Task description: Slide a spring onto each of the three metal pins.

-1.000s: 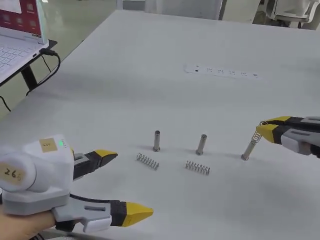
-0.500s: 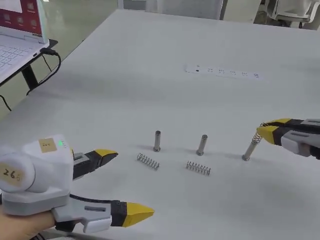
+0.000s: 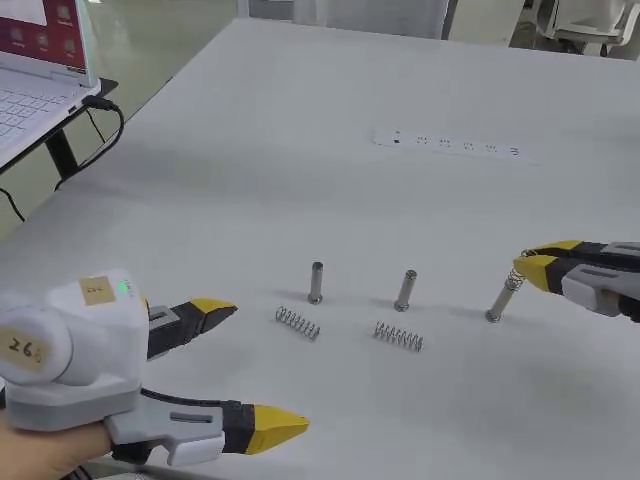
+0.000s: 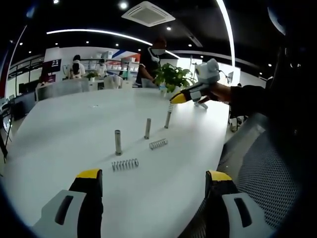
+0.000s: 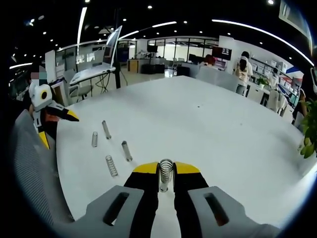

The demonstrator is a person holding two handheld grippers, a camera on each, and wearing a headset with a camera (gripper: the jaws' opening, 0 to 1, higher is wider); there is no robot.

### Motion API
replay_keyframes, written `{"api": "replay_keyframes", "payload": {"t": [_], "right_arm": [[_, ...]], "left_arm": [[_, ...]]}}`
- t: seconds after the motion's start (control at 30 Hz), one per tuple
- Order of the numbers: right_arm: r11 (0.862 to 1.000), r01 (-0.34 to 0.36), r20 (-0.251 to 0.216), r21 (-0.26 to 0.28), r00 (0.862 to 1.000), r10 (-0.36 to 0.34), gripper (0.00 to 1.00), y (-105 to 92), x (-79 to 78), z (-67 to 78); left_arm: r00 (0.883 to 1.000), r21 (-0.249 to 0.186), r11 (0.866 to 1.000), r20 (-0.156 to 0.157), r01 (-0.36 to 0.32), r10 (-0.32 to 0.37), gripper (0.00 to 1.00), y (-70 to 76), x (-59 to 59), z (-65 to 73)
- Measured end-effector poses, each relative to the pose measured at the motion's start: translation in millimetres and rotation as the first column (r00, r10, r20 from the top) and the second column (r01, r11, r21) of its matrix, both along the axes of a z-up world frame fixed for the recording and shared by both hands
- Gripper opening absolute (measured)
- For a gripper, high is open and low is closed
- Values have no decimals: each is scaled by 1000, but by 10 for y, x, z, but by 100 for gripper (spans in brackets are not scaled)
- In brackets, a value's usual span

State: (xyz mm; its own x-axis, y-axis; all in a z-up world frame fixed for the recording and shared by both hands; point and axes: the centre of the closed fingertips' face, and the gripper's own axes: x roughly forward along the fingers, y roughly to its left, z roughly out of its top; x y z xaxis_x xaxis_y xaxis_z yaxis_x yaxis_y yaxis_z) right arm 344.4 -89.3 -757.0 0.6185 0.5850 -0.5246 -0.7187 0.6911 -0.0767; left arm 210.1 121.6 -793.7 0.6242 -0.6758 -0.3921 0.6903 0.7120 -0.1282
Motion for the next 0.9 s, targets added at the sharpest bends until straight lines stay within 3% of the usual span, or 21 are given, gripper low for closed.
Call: {"api": "replay_keyframes", "payload": {"t": [0.5, 0.9], "right_arm": [[999, 3, -41, 37, 999, -1, 8, -18, 5, -178], [999, -25, -63, 27, 998, 26, 9, 3, 8, -352]], "left_arm": [[1000, 0, 1000, -1, -3, 3, 82, 3, 0, 1], [1000, 3, 1000, -3, -3, 4, 81, 5, -4, 0]]}}
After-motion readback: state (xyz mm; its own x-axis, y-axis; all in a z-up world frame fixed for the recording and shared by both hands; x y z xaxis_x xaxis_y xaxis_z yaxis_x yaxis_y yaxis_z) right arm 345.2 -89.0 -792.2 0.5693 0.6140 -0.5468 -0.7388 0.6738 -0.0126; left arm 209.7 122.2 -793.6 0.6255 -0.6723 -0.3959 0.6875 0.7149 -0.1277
